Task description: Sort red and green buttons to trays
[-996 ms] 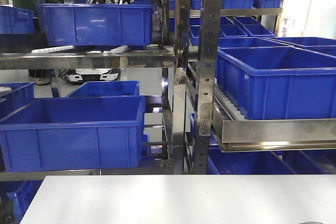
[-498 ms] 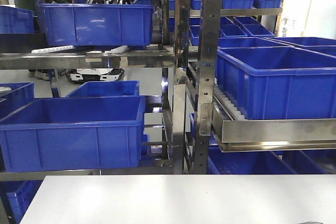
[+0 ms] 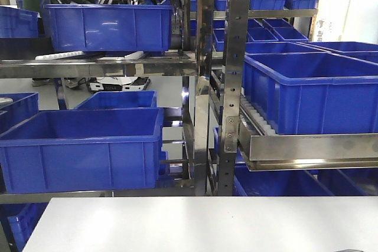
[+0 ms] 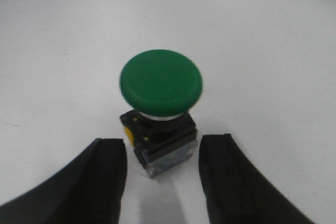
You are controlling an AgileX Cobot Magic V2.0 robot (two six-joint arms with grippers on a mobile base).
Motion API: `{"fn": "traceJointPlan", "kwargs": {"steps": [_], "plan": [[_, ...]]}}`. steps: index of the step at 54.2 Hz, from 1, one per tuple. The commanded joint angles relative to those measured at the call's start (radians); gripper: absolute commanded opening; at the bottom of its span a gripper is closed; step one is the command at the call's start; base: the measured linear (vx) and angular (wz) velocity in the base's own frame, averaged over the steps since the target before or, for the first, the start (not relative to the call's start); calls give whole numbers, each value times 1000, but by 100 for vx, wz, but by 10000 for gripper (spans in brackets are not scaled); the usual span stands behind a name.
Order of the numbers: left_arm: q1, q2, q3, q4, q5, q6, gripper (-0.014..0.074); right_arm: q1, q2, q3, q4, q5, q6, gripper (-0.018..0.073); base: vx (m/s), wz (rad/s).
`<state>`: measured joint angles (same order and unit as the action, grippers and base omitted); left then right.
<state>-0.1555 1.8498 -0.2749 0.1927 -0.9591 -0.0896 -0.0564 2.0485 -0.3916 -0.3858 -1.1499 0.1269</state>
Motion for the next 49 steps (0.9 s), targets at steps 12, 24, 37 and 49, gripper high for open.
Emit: {"fn": "traceJointPlan", "kwargs": {"steps": [12, 24, 37, 49], "plan": [[-5, 30, -14, -40, -233, -12, 435, -5, -35, -9, 4, -187, -3, 3, 0, 0], [-5, 90, -29, -29, -290, -13, 435, -5, -35, -9, 4, -186, -3, 2, 0, 0], [-5, 129, -113, 21, -292, -63, 435, -5, -35, -9, 4, -187, -3, 2, 0, 0], [-5, 130, -143, 19, -282, -63, 398, -5, -35, -9, 8, -187, -3, 2, 0, 0]]}}
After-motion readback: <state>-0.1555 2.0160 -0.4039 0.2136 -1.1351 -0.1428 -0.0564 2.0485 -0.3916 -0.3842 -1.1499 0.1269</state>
